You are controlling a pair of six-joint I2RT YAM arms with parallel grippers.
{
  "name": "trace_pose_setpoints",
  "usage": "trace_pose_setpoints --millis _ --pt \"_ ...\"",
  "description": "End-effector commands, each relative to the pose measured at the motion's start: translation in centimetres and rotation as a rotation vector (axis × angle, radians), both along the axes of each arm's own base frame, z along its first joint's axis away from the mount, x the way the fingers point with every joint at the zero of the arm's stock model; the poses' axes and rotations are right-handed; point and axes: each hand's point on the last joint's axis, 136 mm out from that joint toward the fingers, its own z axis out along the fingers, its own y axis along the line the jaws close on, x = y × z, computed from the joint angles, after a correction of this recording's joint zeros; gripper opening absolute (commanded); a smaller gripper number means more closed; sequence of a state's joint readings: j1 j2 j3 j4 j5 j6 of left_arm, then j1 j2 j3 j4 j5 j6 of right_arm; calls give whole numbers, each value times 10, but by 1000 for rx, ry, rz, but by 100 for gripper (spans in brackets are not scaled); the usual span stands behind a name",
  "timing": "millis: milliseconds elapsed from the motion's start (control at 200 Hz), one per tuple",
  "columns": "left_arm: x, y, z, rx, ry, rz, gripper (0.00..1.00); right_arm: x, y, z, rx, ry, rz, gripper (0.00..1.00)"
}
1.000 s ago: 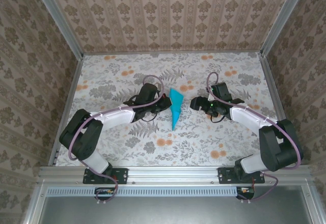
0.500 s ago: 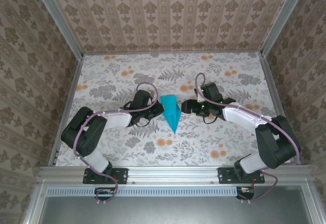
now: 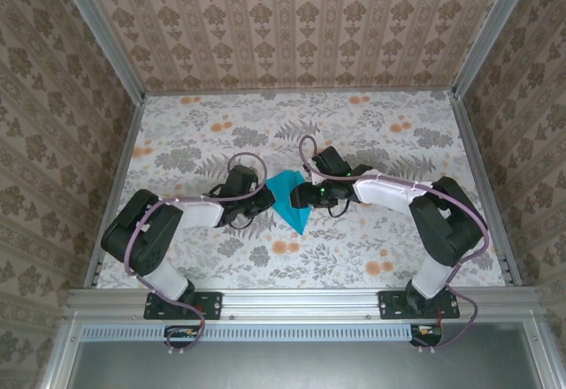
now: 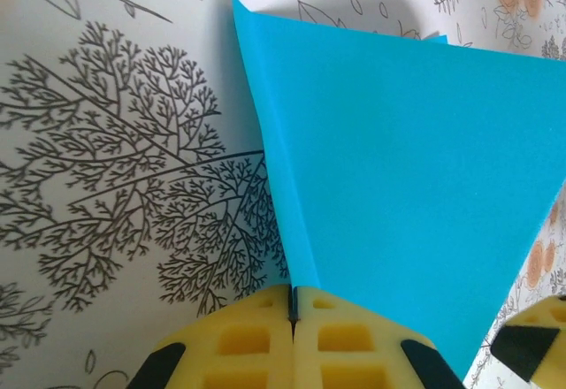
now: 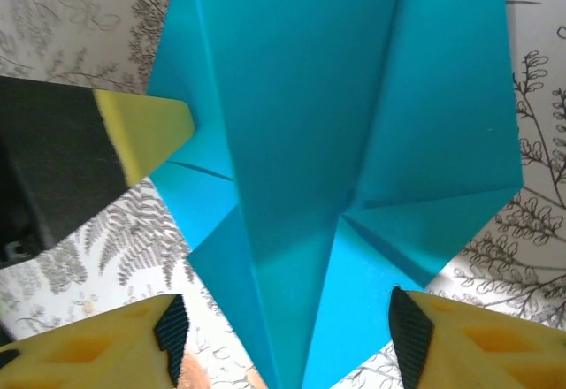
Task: Fold a paper plane with a square sheet of paper (pick it up from the middle)
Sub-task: Move the paper plane to the center of the table.
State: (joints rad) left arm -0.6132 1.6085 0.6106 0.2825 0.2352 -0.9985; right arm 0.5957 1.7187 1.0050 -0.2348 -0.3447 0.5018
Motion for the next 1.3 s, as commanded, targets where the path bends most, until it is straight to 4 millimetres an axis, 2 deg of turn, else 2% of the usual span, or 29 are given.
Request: trace_pose_setpoints --millis 0,160,345,475,785,1025,1190,1250,1295 --pt "1 5 4 0 -7 19 0 0 -2 -8 -44 10 23 73" --pt "1 3 4 -5 -4 14 0 -2 7 -15 -11 38 62 83" --pt "1 3 5 -7 -4 12 0 -2 9 -21 -11 50 72 85" --pt "1 3 4 -5 0 13 0 -7 14 -18 23 67 96 84" --pt "1 3 4 -5 0 14 0 -16 15 -2 72 76 88 71" --pt "1 4 3 -6 2 16 0 -15 20 -7 80 94 83 62" --pt "1 3 4 -10 1 13 0 -17 26 -11 73 104 87 50" --pt "1 3 3 -8 2 13 0 -17 27 -12 72 104 87 50" --pt "1 3 3 -9 3 12 0 -18 28 -13 63 100 89 54"
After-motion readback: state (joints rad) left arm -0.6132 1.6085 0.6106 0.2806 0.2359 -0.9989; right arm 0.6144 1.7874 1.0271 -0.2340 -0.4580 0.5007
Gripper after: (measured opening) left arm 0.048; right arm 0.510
